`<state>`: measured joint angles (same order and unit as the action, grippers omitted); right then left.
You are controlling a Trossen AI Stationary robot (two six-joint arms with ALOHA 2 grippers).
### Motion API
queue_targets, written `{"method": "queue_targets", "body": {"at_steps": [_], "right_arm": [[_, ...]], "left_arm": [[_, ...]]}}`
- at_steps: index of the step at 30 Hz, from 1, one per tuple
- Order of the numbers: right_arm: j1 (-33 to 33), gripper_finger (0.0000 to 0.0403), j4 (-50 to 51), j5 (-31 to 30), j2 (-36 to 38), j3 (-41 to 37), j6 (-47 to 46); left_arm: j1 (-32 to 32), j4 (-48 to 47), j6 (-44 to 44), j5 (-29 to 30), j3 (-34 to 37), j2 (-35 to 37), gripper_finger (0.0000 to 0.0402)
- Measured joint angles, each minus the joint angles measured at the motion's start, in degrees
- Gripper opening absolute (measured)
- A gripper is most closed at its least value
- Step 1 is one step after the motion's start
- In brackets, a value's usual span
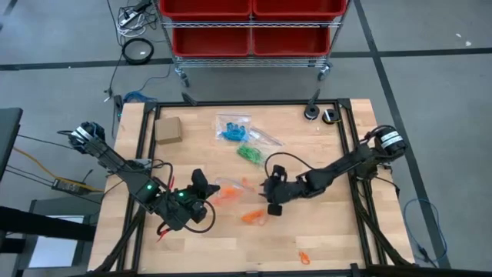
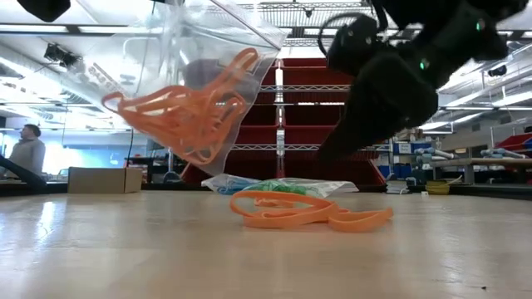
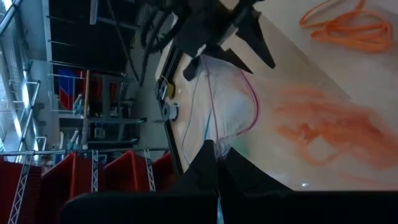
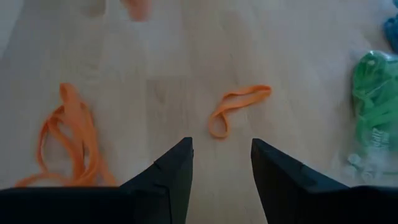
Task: Sort rubber bands
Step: Put the orange rubber band into the transparent zip bag
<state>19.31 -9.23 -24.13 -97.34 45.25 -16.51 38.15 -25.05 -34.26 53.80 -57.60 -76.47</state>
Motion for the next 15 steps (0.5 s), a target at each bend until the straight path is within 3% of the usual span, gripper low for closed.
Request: {"method": "queue_targets", "body": {"at_steps": [8,15], "right_arm": [[-3.7,0.015,-11.1,3.8,-1.3,-4.0,2.0],[-5.2,0.015,-13.9,7.1,-11.9,0.6,3.3]], "left_arm": [[-0.3,1.5,0.2,0.1,0.0,0.0,0.0001],[-0.3,2.0,0.7,0.1,0.0,0.0,0.0001]]}}
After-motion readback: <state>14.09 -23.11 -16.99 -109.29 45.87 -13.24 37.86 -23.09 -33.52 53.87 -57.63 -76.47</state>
